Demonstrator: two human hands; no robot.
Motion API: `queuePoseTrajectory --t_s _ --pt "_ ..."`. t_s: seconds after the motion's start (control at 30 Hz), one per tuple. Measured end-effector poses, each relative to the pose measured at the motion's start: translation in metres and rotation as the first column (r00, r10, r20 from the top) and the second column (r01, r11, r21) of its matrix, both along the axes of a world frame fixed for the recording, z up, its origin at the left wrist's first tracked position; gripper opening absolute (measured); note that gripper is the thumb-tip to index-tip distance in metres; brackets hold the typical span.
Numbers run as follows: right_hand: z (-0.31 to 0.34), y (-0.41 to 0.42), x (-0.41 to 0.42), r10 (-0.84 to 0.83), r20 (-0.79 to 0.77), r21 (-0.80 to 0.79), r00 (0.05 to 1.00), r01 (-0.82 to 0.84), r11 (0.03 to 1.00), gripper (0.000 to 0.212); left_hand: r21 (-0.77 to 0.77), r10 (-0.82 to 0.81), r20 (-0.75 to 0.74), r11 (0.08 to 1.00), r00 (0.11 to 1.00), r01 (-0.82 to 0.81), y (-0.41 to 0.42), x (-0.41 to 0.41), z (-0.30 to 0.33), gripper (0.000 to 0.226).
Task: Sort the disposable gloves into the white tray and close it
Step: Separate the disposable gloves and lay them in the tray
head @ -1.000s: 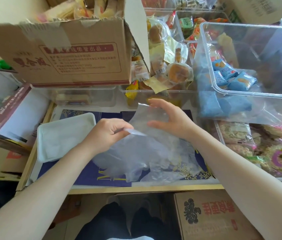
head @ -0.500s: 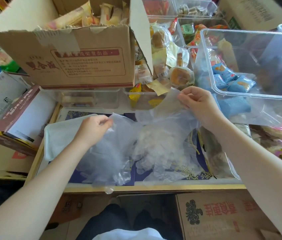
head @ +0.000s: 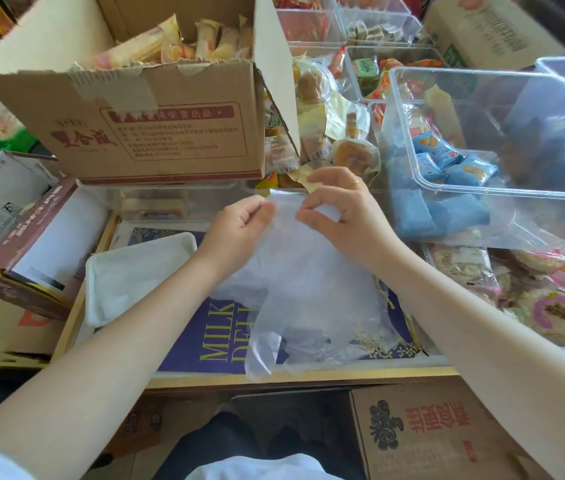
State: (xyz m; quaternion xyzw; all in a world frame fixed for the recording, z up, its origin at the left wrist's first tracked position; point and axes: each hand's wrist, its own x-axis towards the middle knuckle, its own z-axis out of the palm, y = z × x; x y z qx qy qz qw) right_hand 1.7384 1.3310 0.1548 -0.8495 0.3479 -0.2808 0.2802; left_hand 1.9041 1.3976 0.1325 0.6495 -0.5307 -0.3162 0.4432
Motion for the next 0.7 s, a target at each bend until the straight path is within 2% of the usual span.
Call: queuePoseTrajectory --t_s 0.13,0.23,0.3,0.4,0.47,0.5,0.6,0.7 --pt "0.001 0.0 0.003 -0.037 -0.035 -0.061 0.999 0.035 0.998 0.018 -0.112 -0.076 -0.092 0.992 0.993 0.066 0.01 -0.012 0.005 0.035" --pt "0.004 0.0 0.003 -0.014 -0.026 0.017 1.0 0.014 1.0 0.007 -0.07 -0.1 -0.166 0.994 0.981 0.089 0.01 -0.013 0.0 0.031" --pt "0.005 0.0 0.003 -0.016 0.0 0.059 1.0 0.016 0.998 0.011 -0.041 -0.129 -0.248 0.992 0.96 0.122 0.011 -0.012 -0.004 0.033" --pt "0.005 -0.001 0.002 -0.056 0.011 0.118 0.998 0.054 0.992 0.009 0.061 -0.202 -0.324 0.97 0.924 0.234 0.015 -0.01 -0.001 0.046" --pt "0.005 -0.002 0.001 -0.089 0.017 0.117 0.996 0.086 0.989 0.005 0.131 -0.233 -0.282 0.951 0.931 0.278 0.017 -0.008 0.001 0.056" --pt "0.005 -0.003 0.001 -0.101 0.02 0.123 0.995 0.097 0.988 0.003 0.15 -0.252 -0.214 0.946 0.944 0.286 0.017 -0.005 0.0 0.059" --pt "0.008 -0.004 -0.001 -0.123 0.035 0.152 0.992 0.116 0.982 0.003 0.248 -0.335 0.016 0.914 0.942 0.321 0.016 0.008 -0.009 0.048" --pt "0.011 -0.01 -0.005 -0.093 0.019 0.185 0.996 0.088 0.979 0.013 0.316 -0.376 -0.002 0.879 0.927 0.357 0.017 0.017 -0.011 0.041"
